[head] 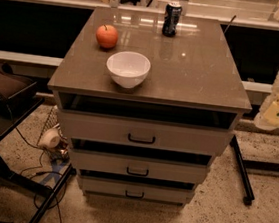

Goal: Close bottom drawer

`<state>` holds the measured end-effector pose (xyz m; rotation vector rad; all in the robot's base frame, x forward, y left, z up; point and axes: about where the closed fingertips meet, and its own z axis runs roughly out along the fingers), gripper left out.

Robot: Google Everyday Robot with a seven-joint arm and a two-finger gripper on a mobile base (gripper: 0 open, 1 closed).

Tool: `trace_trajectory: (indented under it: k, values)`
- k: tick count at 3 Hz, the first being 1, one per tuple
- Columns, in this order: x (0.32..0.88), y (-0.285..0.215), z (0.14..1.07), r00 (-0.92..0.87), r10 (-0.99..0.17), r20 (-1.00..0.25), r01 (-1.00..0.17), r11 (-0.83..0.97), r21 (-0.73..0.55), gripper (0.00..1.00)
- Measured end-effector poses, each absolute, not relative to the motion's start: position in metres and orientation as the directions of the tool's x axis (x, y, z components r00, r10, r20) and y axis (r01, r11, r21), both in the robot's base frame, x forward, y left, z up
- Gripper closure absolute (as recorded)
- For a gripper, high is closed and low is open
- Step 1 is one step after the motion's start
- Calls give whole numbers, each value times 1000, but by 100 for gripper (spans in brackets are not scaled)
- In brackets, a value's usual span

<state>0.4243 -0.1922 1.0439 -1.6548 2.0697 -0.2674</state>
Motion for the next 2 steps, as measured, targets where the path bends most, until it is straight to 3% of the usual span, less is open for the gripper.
trace_trajectory:
  k: [2]
  values:
    - [425,-196,1066,-186,-969,-165,-837,244,-491,0]
